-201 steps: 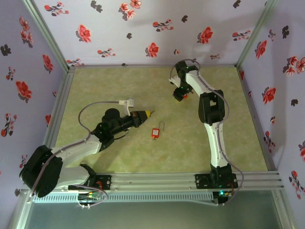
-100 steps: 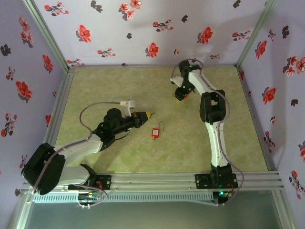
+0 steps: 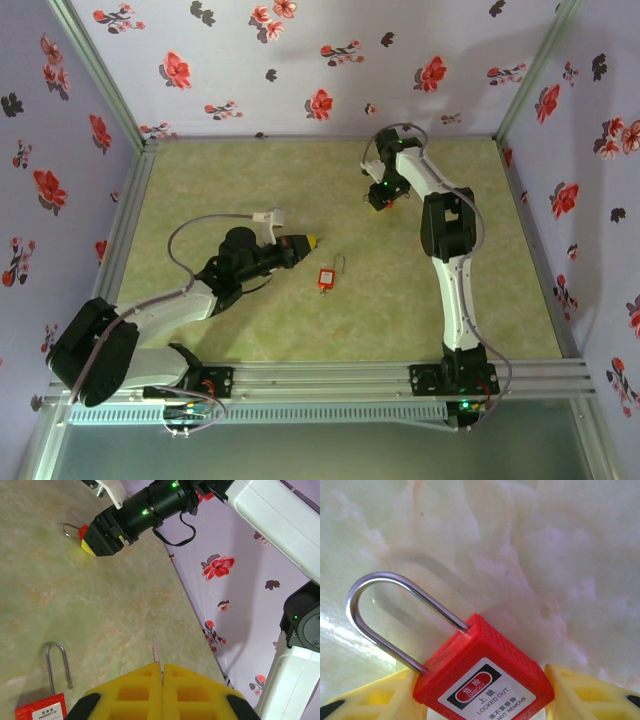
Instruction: Unlock with the key
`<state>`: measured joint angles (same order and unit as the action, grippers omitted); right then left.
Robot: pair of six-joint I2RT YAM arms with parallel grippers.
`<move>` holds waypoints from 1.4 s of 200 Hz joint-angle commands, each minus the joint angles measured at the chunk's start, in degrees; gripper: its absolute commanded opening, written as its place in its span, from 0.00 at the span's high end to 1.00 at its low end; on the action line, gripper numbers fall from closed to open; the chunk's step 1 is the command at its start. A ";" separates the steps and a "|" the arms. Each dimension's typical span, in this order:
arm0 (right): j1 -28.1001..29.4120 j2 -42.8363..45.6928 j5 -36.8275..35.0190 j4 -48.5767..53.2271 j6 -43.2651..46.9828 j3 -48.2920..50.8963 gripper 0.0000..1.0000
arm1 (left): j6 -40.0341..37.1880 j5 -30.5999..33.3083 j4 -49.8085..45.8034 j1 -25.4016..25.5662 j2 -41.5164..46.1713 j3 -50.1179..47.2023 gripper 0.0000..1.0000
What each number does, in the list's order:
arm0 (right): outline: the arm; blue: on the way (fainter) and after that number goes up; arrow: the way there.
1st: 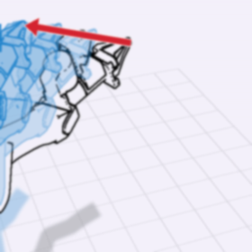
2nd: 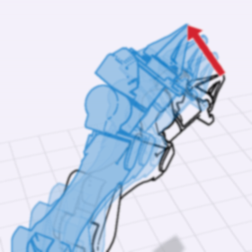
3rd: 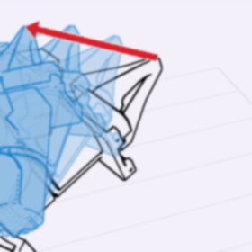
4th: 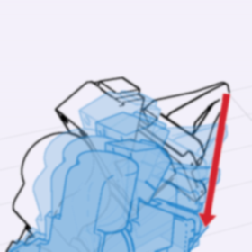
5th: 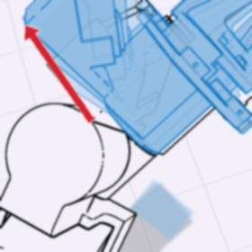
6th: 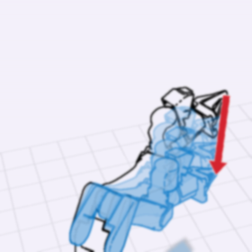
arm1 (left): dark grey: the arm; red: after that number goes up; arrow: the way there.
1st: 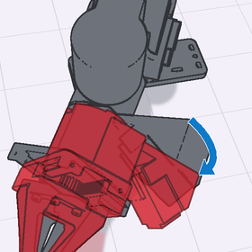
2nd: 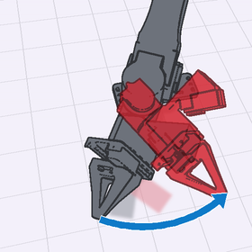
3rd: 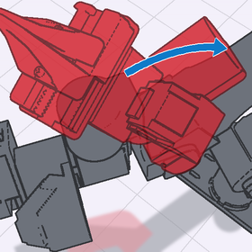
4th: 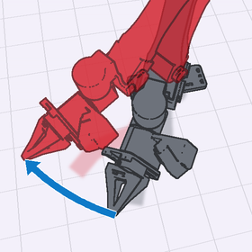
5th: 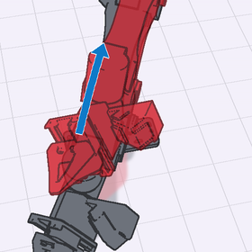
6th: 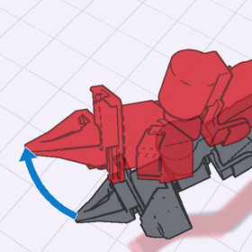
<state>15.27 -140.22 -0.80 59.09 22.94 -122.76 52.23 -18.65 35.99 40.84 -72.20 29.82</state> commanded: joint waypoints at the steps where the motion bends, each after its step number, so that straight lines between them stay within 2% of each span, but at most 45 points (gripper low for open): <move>1: 0.98 2.15 -3.62 3.06 -10.78 4.35 0.61 | 0.68 0.39 2.87 -0.29 0.10 -0.52 1.00; 21: 1.78 4.04 -4.91 4.01 -21.34 7.81 0.69 | 0.91 0.42 3.45 -0.32 0.27 -0.89 1.00; 43: 2.63 8.40 -3.60 2.97 -34.80 15.02 0.69 | 1.03 0.54 3.91 -0.30 0.55 -1.53 1.00; 57: 3.79 13.79 -2.05 -2.23 -41.22 22.86 0.60 | 1.20 0.56 4.04 -0.26 0.68 -1.86 1.00; 68: 4.57 17.39 -1.06 -5.75 -45.81 27.56 0.57 | 1.30 0.56 4.35 -0.23 0.98 -2.15 1.00; 87: 5.52 21.46 1.78 -9.28 -48.88 32.09 0.45 | 1.39 0.80 4.74 -0.23 1.51 -2.91 1.00; 124: 5.92 23.82 0.83 -6.91 -46.30 32.06 0.39 | 1.69 1.16 5.39 -0.17 2.90 -4.32 1.00; 164: 6.74 22.05 1.14 -3.29 -41.04 30.53 0.28 | 1.92 2.22 5.11 -0.11 5.51 -6.08 1.00; 183: 7.46 21.50 1.44 -2.45 -39.91 30.12 0.25 | 1.68 2.72 4.13 -0.15 6.86 -6.53 1.00; 231: 9.08 19.08 -1.81 0.06 -30.04 28.13 0.26 | 0.88 3.56 0.96 -0.09 10.02 -7.22 1.00; 280: 9.17 14.71 -7.87 1.99 -26.72 25.34 0.29 | 0.95 3.94 0.62 -0.15 10.84 -7.59 1.00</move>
<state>24.58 -122.93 -4.62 58.54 -7.27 -96.20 53.69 -15.79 37.17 40.86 -62.67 22.96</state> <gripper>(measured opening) 0.714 0.058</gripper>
